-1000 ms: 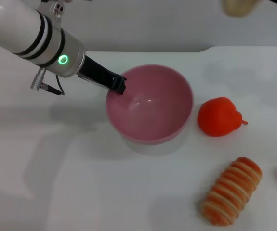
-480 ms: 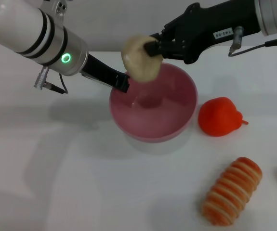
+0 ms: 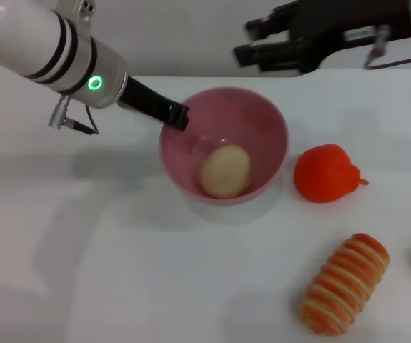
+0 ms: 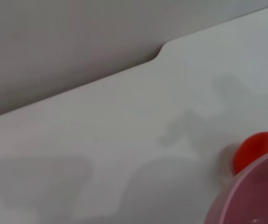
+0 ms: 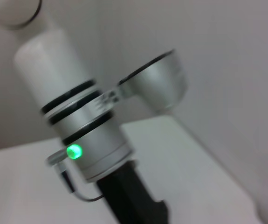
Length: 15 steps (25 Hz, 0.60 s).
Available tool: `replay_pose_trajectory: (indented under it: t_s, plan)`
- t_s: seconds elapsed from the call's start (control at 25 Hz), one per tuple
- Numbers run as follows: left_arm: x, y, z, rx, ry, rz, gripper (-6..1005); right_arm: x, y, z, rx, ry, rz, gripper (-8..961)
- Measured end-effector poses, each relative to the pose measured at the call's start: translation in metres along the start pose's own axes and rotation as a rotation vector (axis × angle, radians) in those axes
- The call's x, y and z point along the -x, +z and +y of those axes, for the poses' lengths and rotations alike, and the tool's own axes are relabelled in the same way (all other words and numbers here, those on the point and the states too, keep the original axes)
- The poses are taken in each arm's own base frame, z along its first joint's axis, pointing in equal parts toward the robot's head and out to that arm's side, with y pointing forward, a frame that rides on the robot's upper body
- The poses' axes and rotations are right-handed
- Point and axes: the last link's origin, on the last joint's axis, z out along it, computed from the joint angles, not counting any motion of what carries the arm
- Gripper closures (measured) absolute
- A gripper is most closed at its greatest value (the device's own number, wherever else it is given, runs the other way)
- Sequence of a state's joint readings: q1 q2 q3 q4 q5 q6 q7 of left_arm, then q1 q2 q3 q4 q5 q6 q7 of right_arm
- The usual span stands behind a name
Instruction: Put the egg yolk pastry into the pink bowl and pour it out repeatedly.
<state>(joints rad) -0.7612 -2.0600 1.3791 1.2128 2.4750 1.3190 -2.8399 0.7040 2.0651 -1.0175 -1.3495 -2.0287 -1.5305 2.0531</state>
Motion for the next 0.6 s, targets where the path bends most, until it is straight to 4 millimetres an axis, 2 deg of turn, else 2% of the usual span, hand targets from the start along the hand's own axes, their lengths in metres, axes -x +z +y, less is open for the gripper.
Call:
replay_pose_trajectory:
  t_s: [0.08,0.28,0.36,0.4,0.44,0.48,0.52,0.56,0.6]
  plan:
    - [-0.004,0.000,0.000,-0.010,0.018,0.025,958,-0.005,-0.017,-0.005,-0.030,0.028,-0.080,517]
    - [-0.023,0.001,0.005,-0.054,0.119,0.151,958,-0.039,-0.071,-0.013,-0.075,0.122,-0.365,517]
    - [-0.031,0.006,0.010,-0.080,0.166,0.223,958,-0.059,-0.093,-0.012,-0.120,0.149,-0.495,517]
    - [-0.034,0.008,0.012,-0.093,0.187,0.264,958,-0.081,-0.114,-0.009,-0.200,0.151,-0.623,517]
    - [-0.034,0.008,0.012,-0.093,0.187,0.264,958,-0.081,-0.114,-0.009,-0.200,0.151,-0.623,517]
    - [-0.034,0.008,0.012,-0.093,0.187,0.264,958,-0.093,-0.123,-0.006,-0.245,0.147,-0.667,517]
    - [-0.041,0.013,0.015,-0.126,0.218,0.362,958,-0.103,-0.130,-0.003,-0.287,0.148,-0.703,517]
    - [-0.041,0.013,0.015,-0.126,0.218,0.362,958,-0.115,-0.137,0.000,-0.330,0.163,-0.739,516]
    - [-0.044,0.015,0.015,-0.149,0.233,0.436,958,-0.127,-0.143,0.002,-0.370,0.184,-0.781,516]
